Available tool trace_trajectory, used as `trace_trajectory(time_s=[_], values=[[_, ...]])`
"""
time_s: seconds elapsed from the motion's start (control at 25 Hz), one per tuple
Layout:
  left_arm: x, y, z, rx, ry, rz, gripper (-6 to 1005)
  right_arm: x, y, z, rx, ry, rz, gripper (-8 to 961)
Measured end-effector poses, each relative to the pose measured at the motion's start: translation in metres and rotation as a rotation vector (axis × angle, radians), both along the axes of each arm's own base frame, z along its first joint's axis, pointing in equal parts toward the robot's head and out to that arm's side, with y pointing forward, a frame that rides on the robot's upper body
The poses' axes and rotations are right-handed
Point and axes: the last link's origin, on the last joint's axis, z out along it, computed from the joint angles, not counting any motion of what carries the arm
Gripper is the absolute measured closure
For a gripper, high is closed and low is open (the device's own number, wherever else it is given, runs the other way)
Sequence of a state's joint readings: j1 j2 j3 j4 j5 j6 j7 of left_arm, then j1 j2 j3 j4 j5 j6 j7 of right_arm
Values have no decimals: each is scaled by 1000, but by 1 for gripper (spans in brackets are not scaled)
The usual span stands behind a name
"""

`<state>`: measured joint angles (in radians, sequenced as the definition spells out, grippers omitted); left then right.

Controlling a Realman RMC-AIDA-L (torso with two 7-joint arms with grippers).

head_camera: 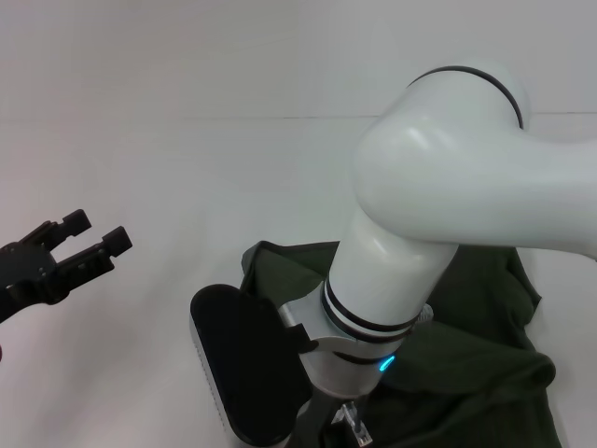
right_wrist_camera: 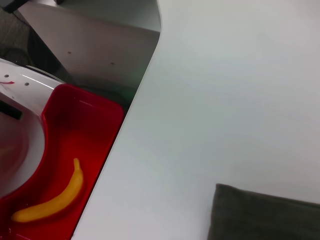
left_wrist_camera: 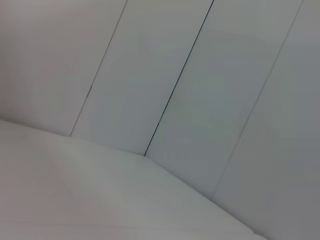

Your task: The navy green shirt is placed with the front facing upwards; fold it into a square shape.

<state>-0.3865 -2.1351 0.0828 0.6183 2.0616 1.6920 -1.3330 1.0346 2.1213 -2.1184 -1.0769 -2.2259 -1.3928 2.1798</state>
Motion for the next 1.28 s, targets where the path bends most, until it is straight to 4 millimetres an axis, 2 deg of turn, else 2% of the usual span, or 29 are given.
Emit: trace_trajectory(time_s=[0.16, 0.36, 0.8, 0.92, 1.12, 1.28], values=[[0, 0, 0, 0, 0, 0, 52, 1, 1, 0, 2, -3, 2, 77], [0, 0, 0, 0, 0, 0, 52, 2, 1, 0, 3, -5, 2, 273], [0, 0, 0, 2, 4, -2, 52, 2, 1, -1, 4, -7, 11, 489], [0, -1, 0, 4, 6, -3, 52, 2, 1, -1, 4, -8, 16, 626], [0, -1, -1, 3, 4, -3, 51, 2, 1, 0, 1, -8, 20, 790], [0, -1, -1, 3, 5, -3, 51, 2, 1, 0, 1, -4, 17, 874]])
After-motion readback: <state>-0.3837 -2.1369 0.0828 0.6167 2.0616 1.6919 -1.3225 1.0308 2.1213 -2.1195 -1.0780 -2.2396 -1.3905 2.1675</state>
